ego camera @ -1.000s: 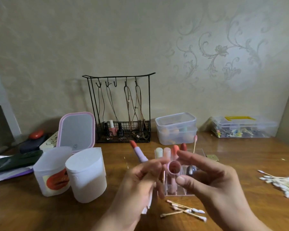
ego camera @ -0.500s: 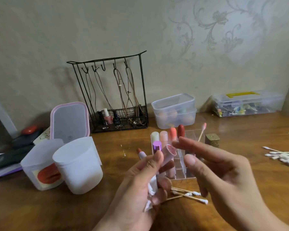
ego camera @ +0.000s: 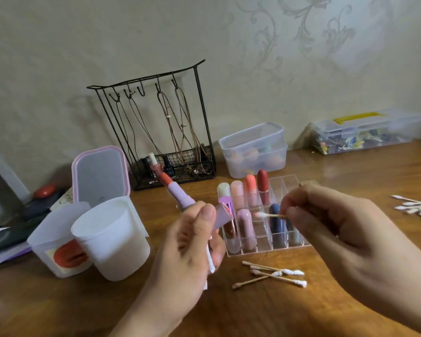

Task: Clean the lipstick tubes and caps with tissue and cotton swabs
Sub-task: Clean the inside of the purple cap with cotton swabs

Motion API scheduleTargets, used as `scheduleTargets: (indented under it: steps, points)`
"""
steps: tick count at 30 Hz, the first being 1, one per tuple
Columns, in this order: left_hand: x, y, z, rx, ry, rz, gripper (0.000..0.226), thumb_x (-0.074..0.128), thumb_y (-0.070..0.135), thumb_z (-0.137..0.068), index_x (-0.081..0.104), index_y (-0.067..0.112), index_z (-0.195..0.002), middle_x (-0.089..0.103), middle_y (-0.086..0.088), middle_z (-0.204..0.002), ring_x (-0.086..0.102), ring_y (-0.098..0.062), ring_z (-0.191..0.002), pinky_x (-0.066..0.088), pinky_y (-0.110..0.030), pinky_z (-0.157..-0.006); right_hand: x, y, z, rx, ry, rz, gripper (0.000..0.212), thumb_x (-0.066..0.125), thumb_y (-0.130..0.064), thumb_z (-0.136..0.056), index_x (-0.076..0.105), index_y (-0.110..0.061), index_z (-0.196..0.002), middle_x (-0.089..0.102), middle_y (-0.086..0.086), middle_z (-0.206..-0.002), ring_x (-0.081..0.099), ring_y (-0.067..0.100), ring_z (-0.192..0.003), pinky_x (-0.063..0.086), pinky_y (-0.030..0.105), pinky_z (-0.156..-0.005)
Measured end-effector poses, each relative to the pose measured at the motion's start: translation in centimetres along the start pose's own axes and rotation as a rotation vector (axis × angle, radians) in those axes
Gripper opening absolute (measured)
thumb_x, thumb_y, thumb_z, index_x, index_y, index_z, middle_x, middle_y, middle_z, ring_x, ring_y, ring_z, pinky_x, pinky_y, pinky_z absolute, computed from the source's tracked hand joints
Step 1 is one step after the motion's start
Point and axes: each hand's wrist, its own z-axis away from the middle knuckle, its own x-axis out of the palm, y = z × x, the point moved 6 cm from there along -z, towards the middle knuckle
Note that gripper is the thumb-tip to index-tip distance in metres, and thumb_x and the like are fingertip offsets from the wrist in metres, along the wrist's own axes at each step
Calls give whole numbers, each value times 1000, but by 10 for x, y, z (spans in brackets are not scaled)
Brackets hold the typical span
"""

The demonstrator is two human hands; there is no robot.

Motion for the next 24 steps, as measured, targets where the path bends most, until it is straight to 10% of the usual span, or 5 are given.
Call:
scheduleTargets:
  steps: [6, 11, 18, 24]
  points:
    - [5, 3, 2, 145, -89, -121, 56, 37, 58, -88, 52, 4, -84, 42, -13, -62, 42, -20, -55, 37, -21, -51, 7, -11, 4, -17, -67, -46, 24, 54, -51, -89, 58, -28, -82, 45, -7, -52, 32, 6, -46, 29, 15, -44]
    - [8, 15, 8, 214, -81, -166, 36, 42, 66, -84, 56, 33, -79, 55, 22, -79, 52, 17, -73, 38, 4, -64, 15, -11, 7, 4, -114, -101, 18, 55, -46, -89, 58, -29, -82, 46, -1, -52, 32, 7, -45, 28, 19, -44]
    - [10, 10, 7, 164, -103, -38, 40, 51, 77, -75, 62, 39, -81, 52, 30, -82, 52, -7, -79, 48, -28, -66, 18, -14, 10, 25, -171, -169, 18, 58, -45, -87, 62, -27, -83, 46, -6, -52, 33, 2, -45, 28, 15, -43]
    - [16, 12, 9, 193, -166, -26, 62, 48, 72, -80, 53, 10, -78, 44, -2, -79, 47, -4, -70, 45, -17, -57, 18, -14, 9, 44, -191, -160, 19, 60, -42, -90, 64, -25, -81, 48, -1, -51, 36, 2, -42, 28, 11, -43]
